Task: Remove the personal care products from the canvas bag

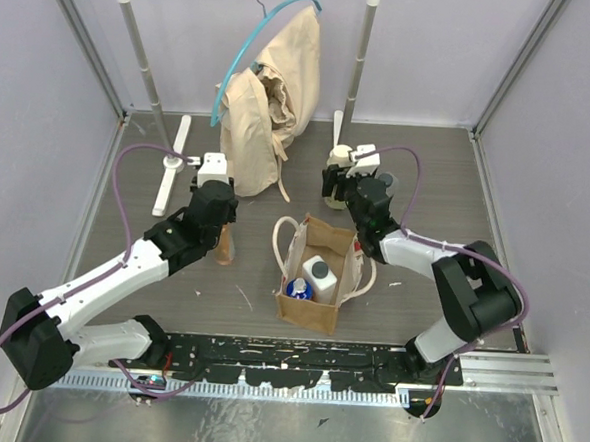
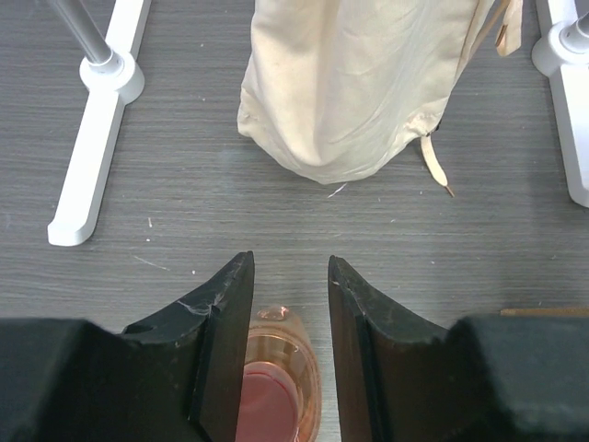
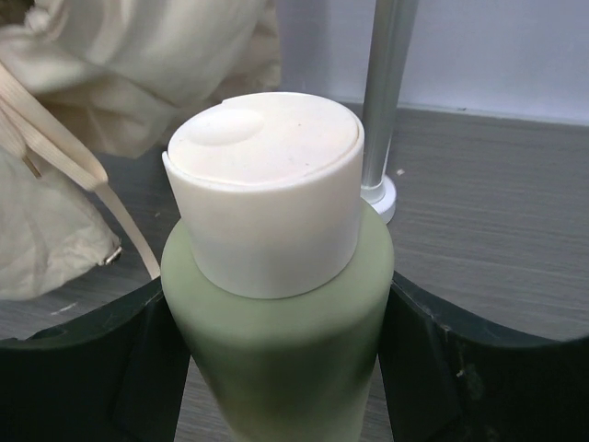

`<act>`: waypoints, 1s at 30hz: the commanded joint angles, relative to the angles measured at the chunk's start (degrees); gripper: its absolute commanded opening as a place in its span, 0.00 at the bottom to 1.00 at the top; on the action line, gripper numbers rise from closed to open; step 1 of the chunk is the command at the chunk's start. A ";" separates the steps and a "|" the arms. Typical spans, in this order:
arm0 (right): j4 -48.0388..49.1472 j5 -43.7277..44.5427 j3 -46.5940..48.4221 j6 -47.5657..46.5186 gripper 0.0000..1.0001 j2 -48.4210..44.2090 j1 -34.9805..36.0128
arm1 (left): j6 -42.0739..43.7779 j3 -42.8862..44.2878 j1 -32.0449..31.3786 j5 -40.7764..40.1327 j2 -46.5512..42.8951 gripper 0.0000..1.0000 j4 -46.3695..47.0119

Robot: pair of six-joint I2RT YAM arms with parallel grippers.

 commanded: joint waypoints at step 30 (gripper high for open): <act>22.20 -13.64 2.15 1.82 0.76 17.45 -1.39 | -0.69 -1.70 0.16 -0.56 -1.76 0.74 4.18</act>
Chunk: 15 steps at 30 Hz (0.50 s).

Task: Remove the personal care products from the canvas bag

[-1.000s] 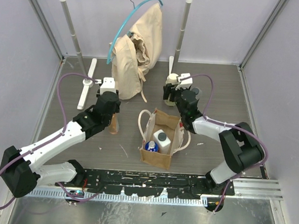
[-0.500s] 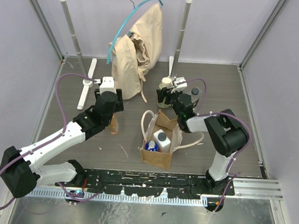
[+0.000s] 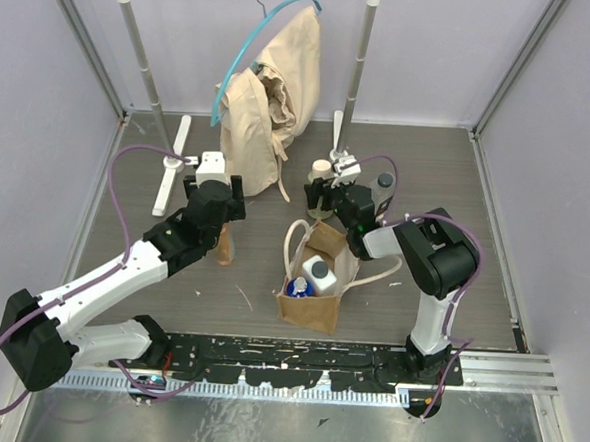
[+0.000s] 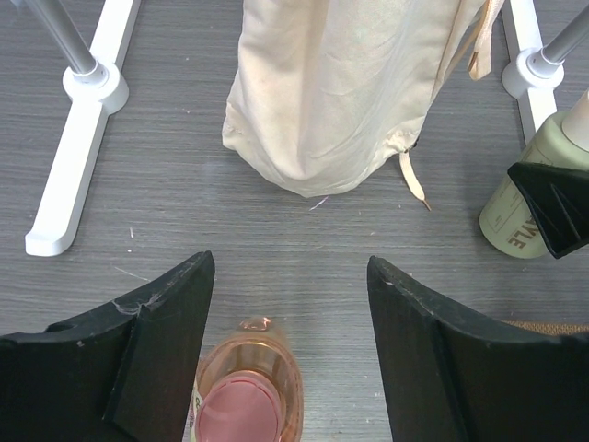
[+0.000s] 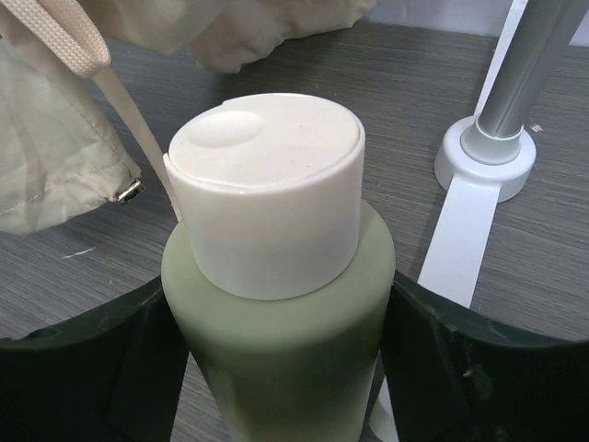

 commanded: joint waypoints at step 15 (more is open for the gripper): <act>-28.84 9.01 5.07 -6.35 1.00 -34.67 5.24 | 3.08 6.22 -2.75 -0.96 -4.73 0.99 -6.95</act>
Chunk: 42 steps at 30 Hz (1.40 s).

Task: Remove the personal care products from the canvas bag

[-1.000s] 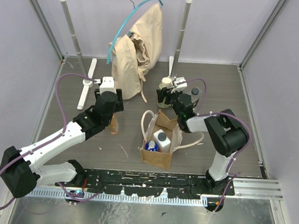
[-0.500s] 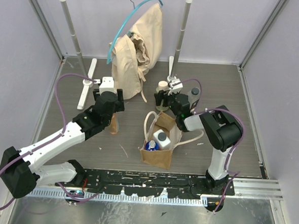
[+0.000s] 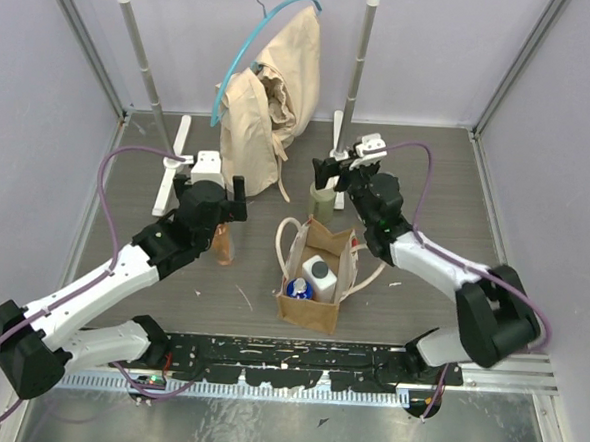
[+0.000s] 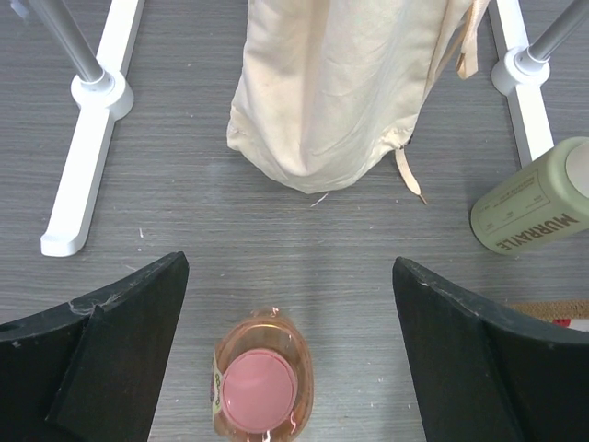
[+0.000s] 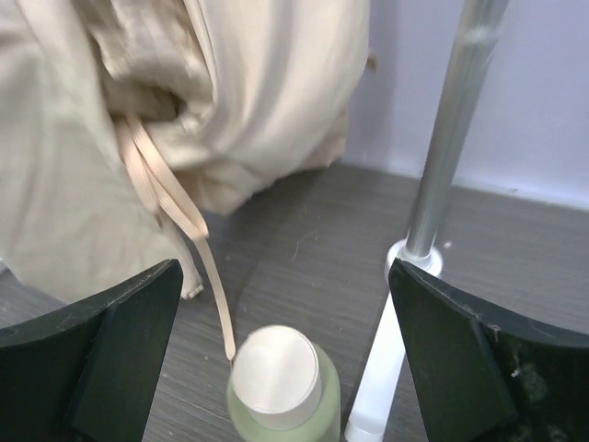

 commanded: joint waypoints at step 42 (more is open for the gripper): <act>-75.32 9.68 6.14 17.51 0.48 -19.65 26.99 | -7.50 18.15 -22.72 19.14 2.44 0.61 -16.25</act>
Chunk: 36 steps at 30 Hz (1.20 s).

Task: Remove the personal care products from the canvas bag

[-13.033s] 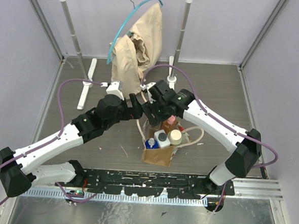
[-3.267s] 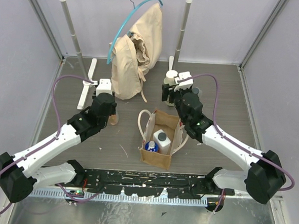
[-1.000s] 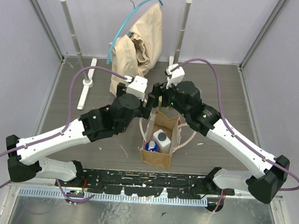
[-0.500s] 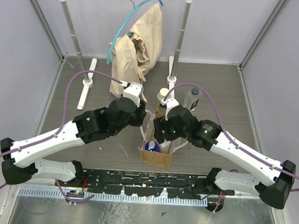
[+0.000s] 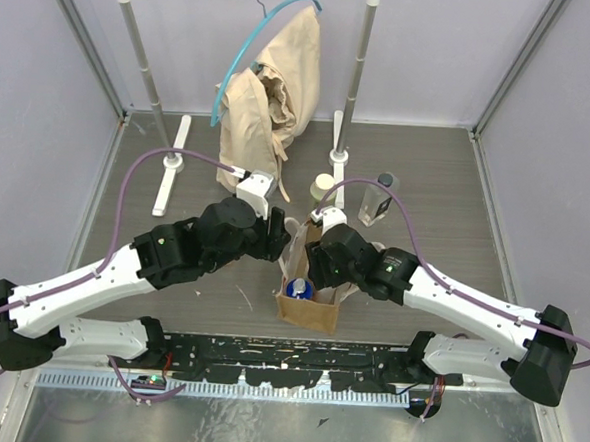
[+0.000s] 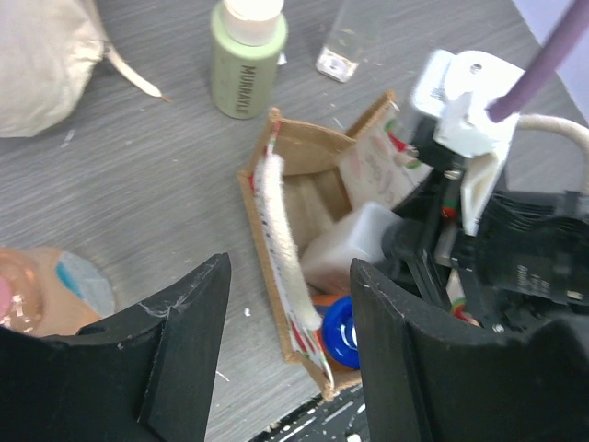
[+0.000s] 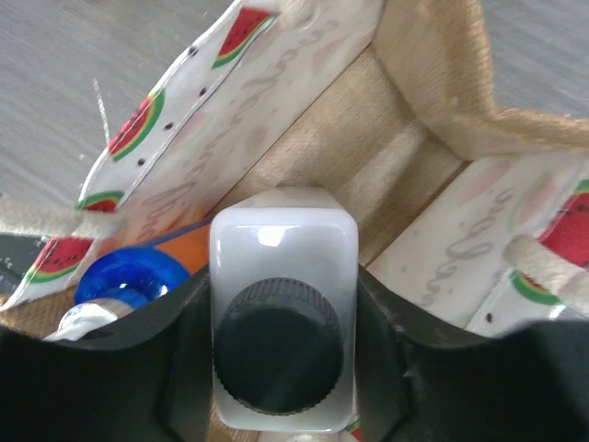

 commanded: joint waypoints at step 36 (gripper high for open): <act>2.69 53.18 25.97 -16.62 0.29 -12.10 -2.07 | -2.44 2.59 -7.69 10.94 20.07 0.74 -3.12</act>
